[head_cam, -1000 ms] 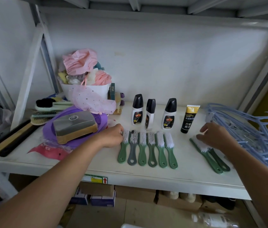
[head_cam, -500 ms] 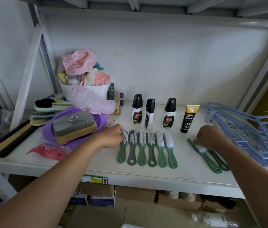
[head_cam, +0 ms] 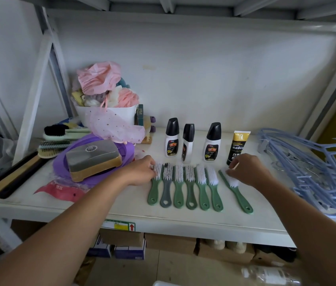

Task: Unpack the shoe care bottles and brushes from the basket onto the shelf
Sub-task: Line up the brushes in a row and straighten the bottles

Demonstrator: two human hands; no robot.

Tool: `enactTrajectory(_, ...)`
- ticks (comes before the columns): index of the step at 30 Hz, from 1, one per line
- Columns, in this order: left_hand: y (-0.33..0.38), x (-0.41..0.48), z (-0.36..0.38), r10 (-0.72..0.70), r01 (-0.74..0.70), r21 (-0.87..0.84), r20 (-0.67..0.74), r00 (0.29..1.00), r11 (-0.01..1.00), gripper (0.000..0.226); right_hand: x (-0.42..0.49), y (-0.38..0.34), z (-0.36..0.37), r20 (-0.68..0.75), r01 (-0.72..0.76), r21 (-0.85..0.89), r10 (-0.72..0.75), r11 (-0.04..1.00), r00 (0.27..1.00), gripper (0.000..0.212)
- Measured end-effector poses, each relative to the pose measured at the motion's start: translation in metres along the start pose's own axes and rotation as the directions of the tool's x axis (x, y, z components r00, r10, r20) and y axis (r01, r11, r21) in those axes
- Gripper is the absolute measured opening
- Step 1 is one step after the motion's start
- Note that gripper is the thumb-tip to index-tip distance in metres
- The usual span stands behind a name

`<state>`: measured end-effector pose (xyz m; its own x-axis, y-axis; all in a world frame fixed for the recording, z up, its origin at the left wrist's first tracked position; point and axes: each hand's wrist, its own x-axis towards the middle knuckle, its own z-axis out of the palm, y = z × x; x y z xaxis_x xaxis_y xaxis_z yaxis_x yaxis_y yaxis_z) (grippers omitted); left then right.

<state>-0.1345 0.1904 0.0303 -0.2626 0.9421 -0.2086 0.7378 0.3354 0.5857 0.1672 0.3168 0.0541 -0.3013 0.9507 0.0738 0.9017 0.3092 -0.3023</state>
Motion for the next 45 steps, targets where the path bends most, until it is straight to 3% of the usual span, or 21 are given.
enactTrajectory(3, 0.000, -0.001, 0.000, -0.004, 0.004, -0.011, 0.004, 1.000, 1.000, 0.042, 0.001, 0.003, -0.003, 0.004, 0.000, 0.062, 0.000, 0.998, 1.000, 0.027)
enactTrajectory(7, 0.000, -0.002, -0.001, -0.008, 0.008, -0.002, 0.001, 1.000, 1.000, 0.042, -0.001, 0.006, -0.001, 0.133, -0.027, -0.071, 0.036, 0.997, 0.991, 0.043)
enactTrajectory(11, 0.002, -0.004, -0.001, -0.008, 0.008, 0.009, 0.005, 1.000, 1.000, 0.043, -0.003, 0.007, -0.001, 0.196, -0.065, 0.023, 0.059, 0.998, 0.979, 0.037)
enactTrajectory(18, 0.003, -0.006, -0.001, -0.005, 0.005, -0.003, -0.002, 1.000, 1.000, 0.042, -0.003, 0.002, 0.003, 0.188, -0.056, 0.068, 0.042, 0.996, 0.981, 0.038)
enactTrajectory(37, 0.010, -0.008, 0.005, -0.016, 0.017, 0.006, -0.054, 0.998, 1.000, 0.042, -0.009, -0.006, 0.001, 0.195, 0.013, 0.065, -0.025, 0.998, 0.980, 0.053)
enactTrajectory(45, 0.010, -0.010, 0.005, -0.019, 0.019, -0.006, -0.047, 0.999, 1.000, 0.043, -0.011, -0.009, -0.001, 0.229, 0.033, 0.021, -0.037, 0.999, 0.973, 0.043)
